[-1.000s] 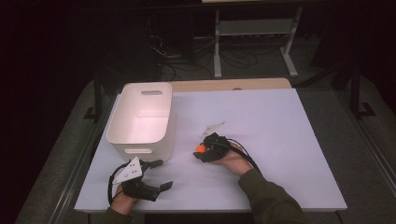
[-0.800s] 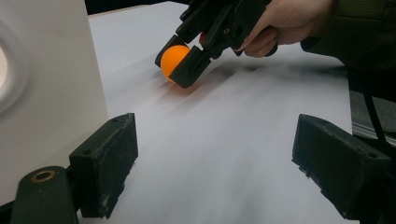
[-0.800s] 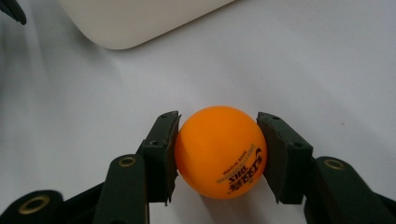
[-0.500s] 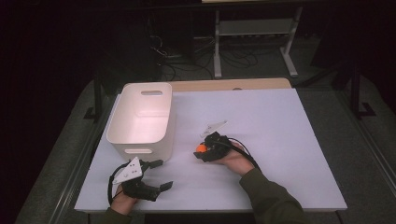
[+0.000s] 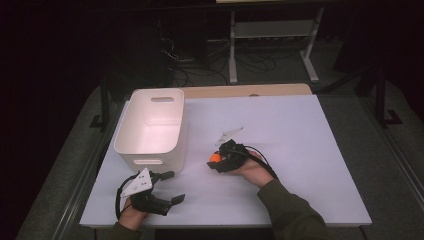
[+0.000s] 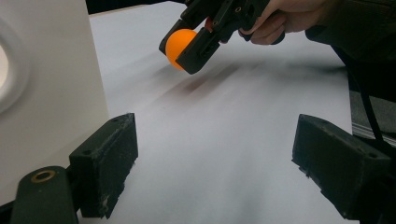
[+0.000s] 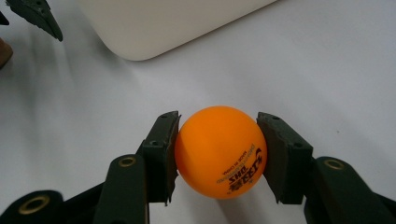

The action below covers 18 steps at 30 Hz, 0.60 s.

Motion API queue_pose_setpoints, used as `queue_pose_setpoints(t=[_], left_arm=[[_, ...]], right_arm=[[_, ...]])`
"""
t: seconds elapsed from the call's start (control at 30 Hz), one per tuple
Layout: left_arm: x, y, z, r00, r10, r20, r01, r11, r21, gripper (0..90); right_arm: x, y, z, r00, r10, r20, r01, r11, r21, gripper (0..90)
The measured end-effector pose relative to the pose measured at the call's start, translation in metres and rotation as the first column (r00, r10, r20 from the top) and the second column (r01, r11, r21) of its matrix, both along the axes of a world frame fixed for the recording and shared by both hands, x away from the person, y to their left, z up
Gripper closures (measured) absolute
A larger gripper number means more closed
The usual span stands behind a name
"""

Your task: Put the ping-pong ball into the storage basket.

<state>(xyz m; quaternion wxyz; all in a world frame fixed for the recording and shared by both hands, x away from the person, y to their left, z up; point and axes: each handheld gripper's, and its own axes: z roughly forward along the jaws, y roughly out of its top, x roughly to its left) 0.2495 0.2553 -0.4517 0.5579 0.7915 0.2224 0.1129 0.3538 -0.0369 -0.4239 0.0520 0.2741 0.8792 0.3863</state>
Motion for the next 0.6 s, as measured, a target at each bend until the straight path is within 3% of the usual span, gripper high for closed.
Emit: queue_pose_setpoints(t=[0.6], left_arm=[[0.0,0.0,0.0,1.0,0.0,-0.001,0.0,1.0,0.0,13.8]], right_arm=[[-0.001,-0.003,0.012,1.0,0.003,0.009,-0.003,1.0,0.007,49.3]])
